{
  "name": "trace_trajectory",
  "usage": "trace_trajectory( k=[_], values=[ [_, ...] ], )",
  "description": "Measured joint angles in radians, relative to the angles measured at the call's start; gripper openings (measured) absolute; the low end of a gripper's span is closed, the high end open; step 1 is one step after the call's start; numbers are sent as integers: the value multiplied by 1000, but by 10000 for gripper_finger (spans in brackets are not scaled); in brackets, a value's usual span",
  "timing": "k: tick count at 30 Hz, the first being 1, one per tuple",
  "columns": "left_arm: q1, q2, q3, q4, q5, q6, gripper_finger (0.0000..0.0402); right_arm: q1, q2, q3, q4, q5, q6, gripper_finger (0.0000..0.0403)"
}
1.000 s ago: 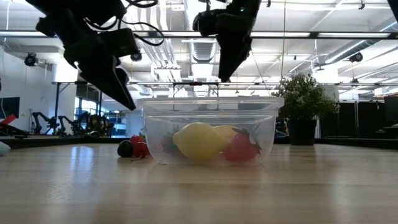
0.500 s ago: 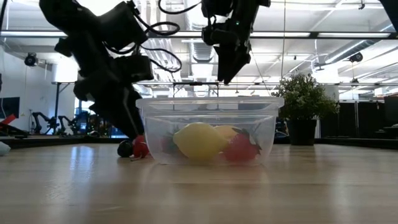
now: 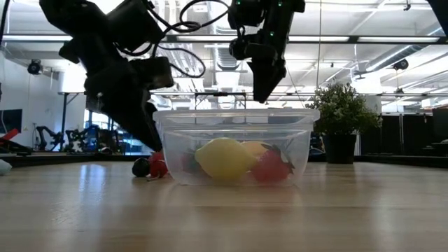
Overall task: Pick and placing Produce into tupperware
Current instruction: Put the red strawberry into the transparent container
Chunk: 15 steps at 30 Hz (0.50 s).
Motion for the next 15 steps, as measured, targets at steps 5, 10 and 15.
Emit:
trace_trajectory(
  k=[5,10,15],
  values=[
    [-2,37,4,27,-11,-53,294,0,0,-8,0,0,0,244],
    [-2,78,8,28,-23,-55,276,0,0,-12,-1,0,-3,241],
    [-2,93,7,26,-26,-55,230,0,0,-13,-2,0,-11,240]
  ],
)
